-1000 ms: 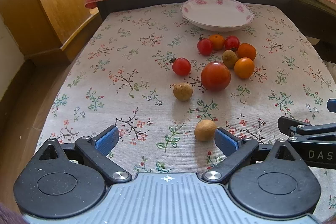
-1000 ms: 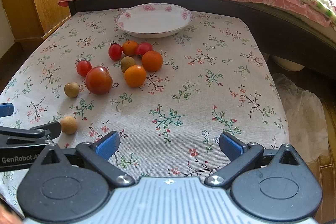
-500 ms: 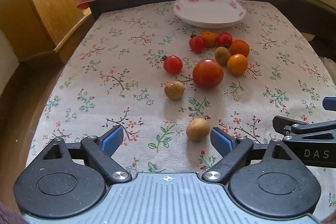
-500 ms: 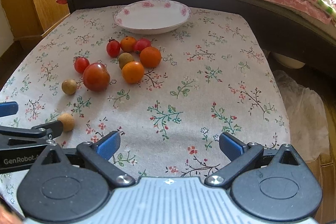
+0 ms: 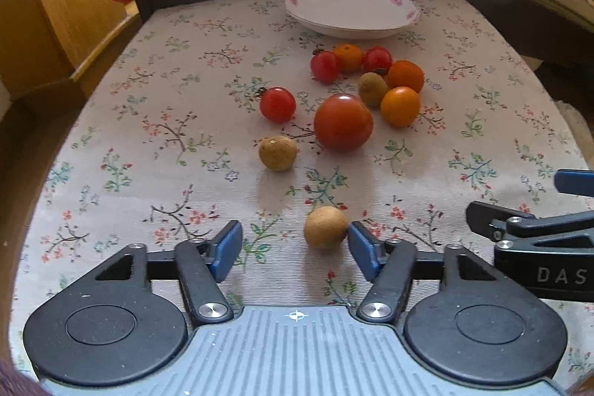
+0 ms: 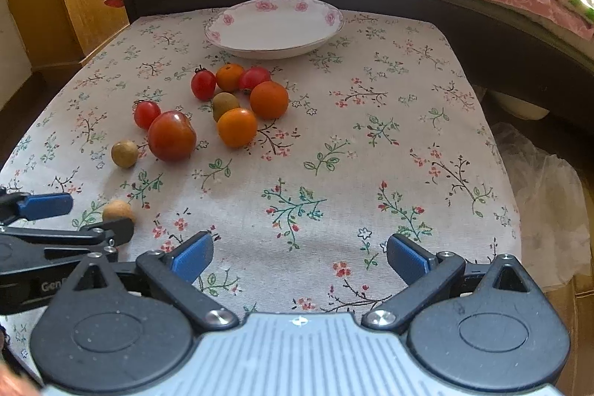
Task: Organize fruits
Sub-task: 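Close left tool on the brown fruit while right tool closes on the large red tomato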
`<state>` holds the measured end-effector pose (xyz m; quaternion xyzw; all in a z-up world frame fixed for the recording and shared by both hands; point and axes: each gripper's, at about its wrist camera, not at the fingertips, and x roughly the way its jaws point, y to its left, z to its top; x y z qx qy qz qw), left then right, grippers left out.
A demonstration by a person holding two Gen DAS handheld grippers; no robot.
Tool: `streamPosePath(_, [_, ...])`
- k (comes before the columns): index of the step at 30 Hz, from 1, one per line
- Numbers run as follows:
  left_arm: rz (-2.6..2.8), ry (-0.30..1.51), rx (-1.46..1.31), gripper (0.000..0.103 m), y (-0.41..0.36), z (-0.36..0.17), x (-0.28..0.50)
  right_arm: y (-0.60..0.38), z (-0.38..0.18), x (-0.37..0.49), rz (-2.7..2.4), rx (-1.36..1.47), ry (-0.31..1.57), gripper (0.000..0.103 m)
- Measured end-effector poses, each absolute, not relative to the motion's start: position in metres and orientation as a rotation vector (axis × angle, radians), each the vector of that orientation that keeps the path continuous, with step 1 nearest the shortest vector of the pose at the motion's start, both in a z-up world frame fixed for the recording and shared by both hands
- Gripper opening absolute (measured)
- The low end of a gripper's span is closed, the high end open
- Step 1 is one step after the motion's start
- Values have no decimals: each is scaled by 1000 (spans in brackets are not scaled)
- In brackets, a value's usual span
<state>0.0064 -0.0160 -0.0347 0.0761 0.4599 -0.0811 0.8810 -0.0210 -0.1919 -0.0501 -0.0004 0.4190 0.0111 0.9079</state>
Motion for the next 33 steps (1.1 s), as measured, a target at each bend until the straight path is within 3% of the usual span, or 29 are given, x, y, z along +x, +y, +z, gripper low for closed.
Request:
streamPosePath(3, [-190,985,154,52,-18,-39,8,-191,-50,-18,41,6,871,96])
streamPosePath(9, [-224,985,98,39,-14,-39,14,-186,-45,-10,103,18,863,77])
streamPosePath(12, [-242,984,98,34,-14,-38,15,-182,-40,-4,146,26,852,73])
streamPosePath(28, [-259,972,119,34,-6,-39,11,-139,-33,51,368,-59,801,69])
streamPosePath(33, [-262,961,143,36,-8,-40,9,-133,-38,61,418,-86,802,61])
